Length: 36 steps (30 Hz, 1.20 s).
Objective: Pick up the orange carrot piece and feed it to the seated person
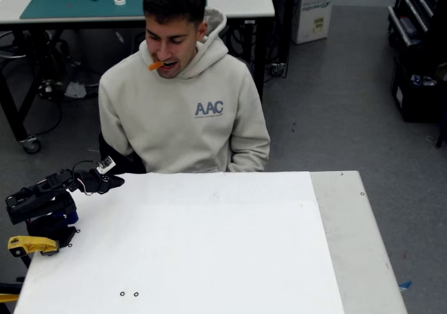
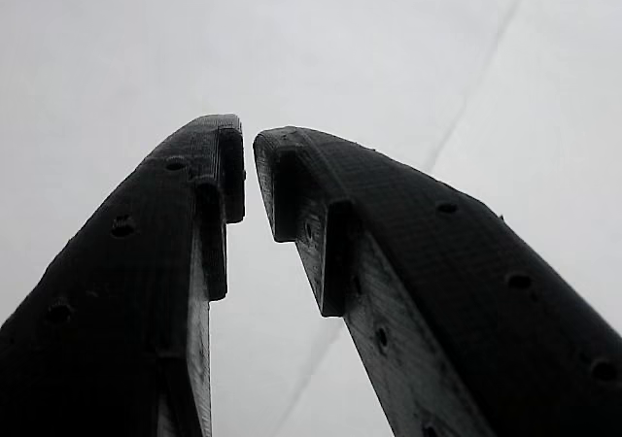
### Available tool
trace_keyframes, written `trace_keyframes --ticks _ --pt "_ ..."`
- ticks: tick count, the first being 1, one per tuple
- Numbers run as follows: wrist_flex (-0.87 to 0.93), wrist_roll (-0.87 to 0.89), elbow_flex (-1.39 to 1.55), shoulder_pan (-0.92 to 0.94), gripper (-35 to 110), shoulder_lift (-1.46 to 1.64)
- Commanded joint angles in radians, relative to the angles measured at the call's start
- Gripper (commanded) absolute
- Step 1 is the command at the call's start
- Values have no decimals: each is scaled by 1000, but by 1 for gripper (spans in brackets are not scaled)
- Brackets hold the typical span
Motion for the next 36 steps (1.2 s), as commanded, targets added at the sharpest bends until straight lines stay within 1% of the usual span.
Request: trace_keyframes --ticks 1,36 --pt "55 12 -31 5 -2 49" --pt "72 11 -32 5 -2 49"
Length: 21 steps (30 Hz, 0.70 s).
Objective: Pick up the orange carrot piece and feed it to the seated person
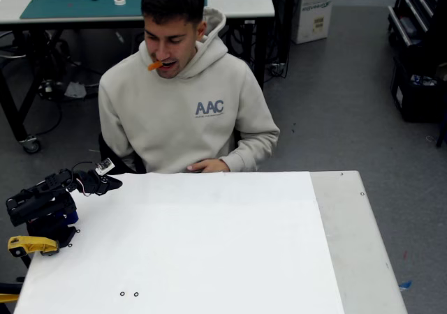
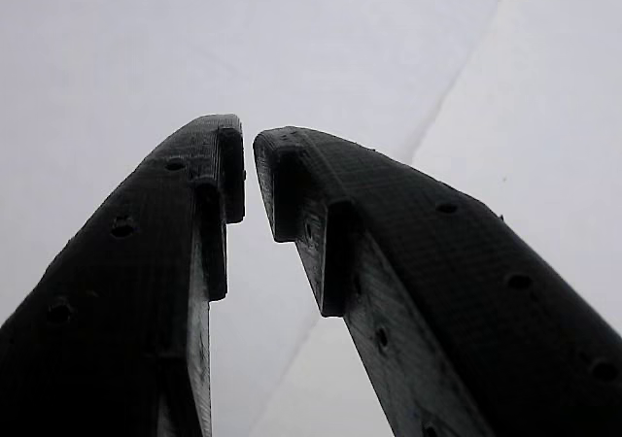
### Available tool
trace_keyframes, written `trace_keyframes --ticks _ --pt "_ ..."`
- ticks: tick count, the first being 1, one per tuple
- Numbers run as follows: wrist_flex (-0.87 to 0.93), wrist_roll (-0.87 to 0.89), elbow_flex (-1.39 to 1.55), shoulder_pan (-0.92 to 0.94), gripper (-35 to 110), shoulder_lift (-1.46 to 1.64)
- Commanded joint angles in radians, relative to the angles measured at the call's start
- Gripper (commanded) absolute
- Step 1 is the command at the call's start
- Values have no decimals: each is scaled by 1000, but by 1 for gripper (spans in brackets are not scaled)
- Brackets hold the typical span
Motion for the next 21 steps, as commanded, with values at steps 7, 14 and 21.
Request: trace_keyframes --ticks 7,14,21 --pt "9 11 -32 5 -2 26" --pt "9 17 -32 12 -2 26" --pt "9 21 -32 14 -2 26"
